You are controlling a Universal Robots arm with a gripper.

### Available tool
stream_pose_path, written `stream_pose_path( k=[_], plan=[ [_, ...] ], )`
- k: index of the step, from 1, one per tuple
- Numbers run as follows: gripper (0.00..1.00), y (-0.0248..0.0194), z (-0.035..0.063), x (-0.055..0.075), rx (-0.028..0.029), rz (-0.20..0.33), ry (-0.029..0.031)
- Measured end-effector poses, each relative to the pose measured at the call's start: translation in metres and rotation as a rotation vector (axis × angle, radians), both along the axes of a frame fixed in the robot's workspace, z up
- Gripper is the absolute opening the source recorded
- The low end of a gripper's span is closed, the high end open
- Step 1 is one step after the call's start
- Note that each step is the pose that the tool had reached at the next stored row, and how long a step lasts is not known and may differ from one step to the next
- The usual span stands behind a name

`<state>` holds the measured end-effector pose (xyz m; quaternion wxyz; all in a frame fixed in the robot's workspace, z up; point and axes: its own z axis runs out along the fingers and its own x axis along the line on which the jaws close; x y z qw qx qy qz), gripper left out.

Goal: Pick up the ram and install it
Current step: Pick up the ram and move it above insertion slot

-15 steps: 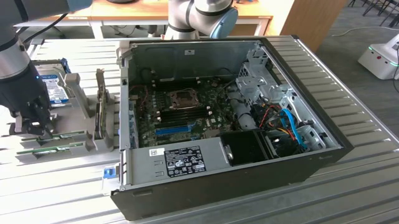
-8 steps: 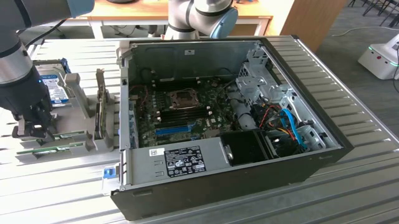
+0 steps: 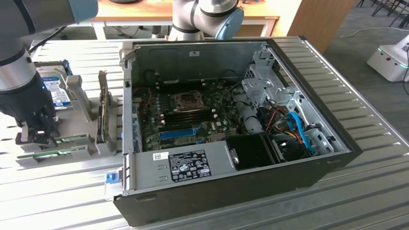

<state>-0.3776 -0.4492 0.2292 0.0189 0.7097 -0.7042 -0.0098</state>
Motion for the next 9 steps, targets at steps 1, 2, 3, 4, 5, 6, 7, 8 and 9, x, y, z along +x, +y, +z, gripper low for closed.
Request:
stream_pose_path(
  k=[1, 2, 3, 4, 5, 6, 7, 8, 9],
  plan=[
    [0.32, 0.0000, -0.0001, 0.0000, -0.0001, 0.000, 0.0002],
    [0.32, 0.0000, -0.0001, 0.0000, -0.0002, 0.000, 0.0003],
    [0.32, 0.0000, -0.0002, 0.0000, -0.0002, 0.000, 0.0003],
    [0.32, -0.0003, -0.0004, -0.0001, 0.0000, 0.000, -0.0001],
    [0.32, -0.0008, -0.0005, 0.0000, 0.0001, 0.000, -0.0001],
    [0.32, -0.0014, -0.0004, 0.0000, 0.0000, 0.000, -0.0001],
    [0.32, -0.0017, -0.0003, 0.0000, -0.0001, 0.000, 0.0001],
    [0.32, -0.0018, -0.0003, -0.0001, -0.0001, 0.000, 0.0000],
    [0.32, -0.0023, -0.0004, 0.0000, 0.0000, 0.000, 0.0000]
  ],
)
